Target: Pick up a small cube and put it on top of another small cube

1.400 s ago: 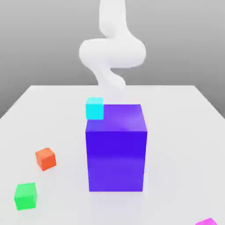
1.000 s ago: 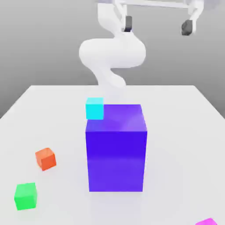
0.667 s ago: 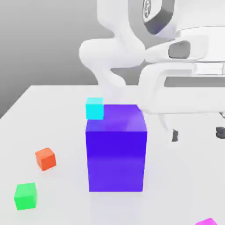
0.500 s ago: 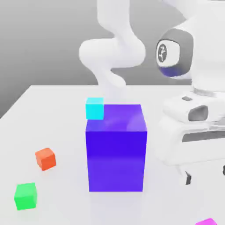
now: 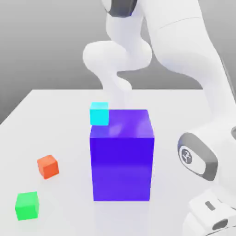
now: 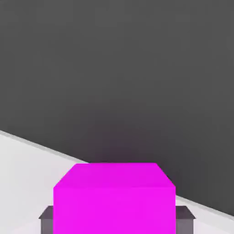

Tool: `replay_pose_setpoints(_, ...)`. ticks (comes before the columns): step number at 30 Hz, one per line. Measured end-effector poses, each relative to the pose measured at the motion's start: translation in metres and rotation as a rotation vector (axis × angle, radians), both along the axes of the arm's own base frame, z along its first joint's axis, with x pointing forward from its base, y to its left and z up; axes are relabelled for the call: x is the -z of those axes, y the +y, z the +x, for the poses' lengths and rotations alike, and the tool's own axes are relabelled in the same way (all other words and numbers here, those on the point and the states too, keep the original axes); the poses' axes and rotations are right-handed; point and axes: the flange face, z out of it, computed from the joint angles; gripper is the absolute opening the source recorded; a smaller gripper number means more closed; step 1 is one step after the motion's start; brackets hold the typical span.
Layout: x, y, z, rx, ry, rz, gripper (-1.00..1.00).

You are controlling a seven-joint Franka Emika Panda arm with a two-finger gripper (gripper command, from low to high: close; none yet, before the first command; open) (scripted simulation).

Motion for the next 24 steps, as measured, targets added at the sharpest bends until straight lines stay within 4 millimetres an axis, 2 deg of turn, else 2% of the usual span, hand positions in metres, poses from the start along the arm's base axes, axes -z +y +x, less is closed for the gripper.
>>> replay_pose_setpoints(1,0.005,0.0,0.0,0.0,0.0,-0.001,-1.0)
replay_pose_setpoints(2,0.0,0.0,0.0,0.0,0.0,0.0,-1.0)
replay_pose_setpoints(5,-0.039,0.0,0.0,0.0,0.001,0.0,-1.0)
replay_pose_setpoints(6,-0.051,-0.005,0.001,0.007,0.001,-0.003,-1.0)
replay_pose_setpoints(11,-0.066,-0.125,0.014,0.174,0.007,-0.04,-1.0)
replay_pose_setpoints(16,-0.08,-0.25,0.0,0.366,0.013,-0.053,-1.0)
replay_pose_setpoints(20,-0.094,-0.352,-0.034,0.54,0.013,-0.045,-1.0)
replay_pose_setpoints(24,-0.108,-0.452,-0.095,0.744,0.006,-0.014,-1.0)
